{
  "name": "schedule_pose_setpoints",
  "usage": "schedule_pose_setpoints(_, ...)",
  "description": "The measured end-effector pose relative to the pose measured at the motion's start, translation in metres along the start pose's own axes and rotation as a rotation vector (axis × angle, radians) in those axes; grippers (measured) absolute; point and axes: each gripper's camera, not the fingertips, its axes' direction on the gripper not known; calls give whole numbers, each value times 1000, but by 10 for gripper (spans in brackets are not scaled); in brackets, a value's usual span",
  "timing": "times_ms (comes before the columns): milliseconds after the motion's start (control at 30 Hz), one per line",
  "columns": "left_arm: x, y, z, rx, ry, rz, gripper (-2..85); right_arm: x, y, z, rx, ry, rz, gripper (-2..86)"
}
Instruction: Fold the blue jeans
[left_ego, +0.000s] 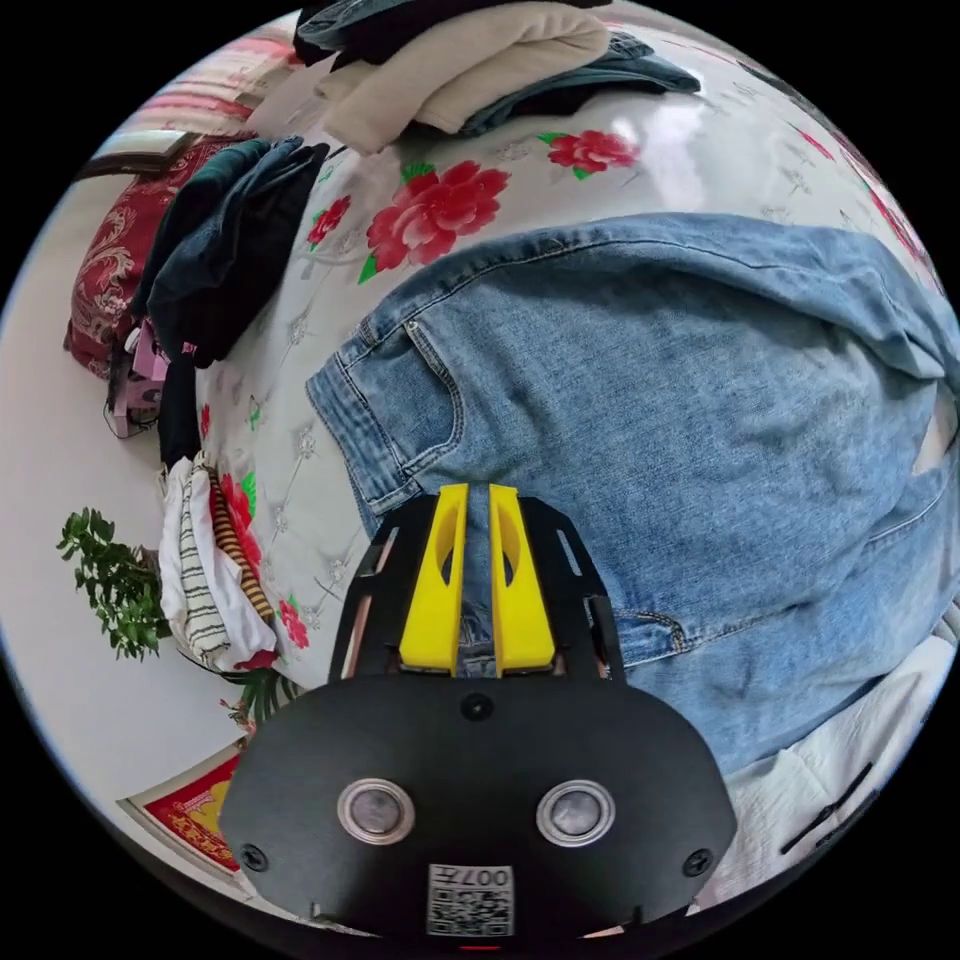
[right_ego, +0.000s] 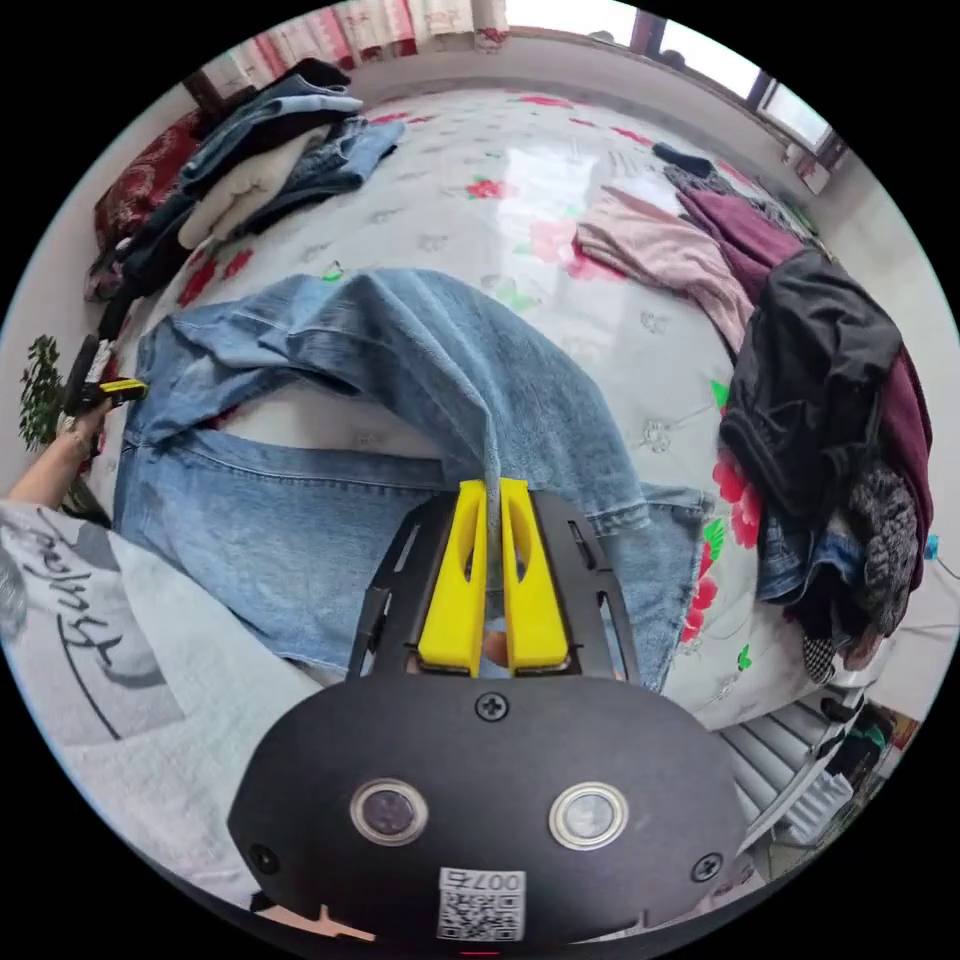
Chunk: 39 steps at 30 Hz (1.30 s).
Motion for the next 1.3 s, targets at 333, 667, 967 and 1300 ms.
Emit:
schedule_pose_setpoints(333,-38,-15,22,-115,51,-183,-9,71,-165,-143,243,-74,3,28)
schedule_pose_setpoints(667,-56,28,-20,74,-17,-322,-10,83,-233,19,85,-103,103,20)
schedule_pose_setpoints(967,-73,-15,15,258,183,-324,-9,65,-152,119,-150,363,45,1)
schedule_pose_setpoints(1300,-123,-26,63,108,258,-471,-10,151,-80,111,-121,278,410,-2)
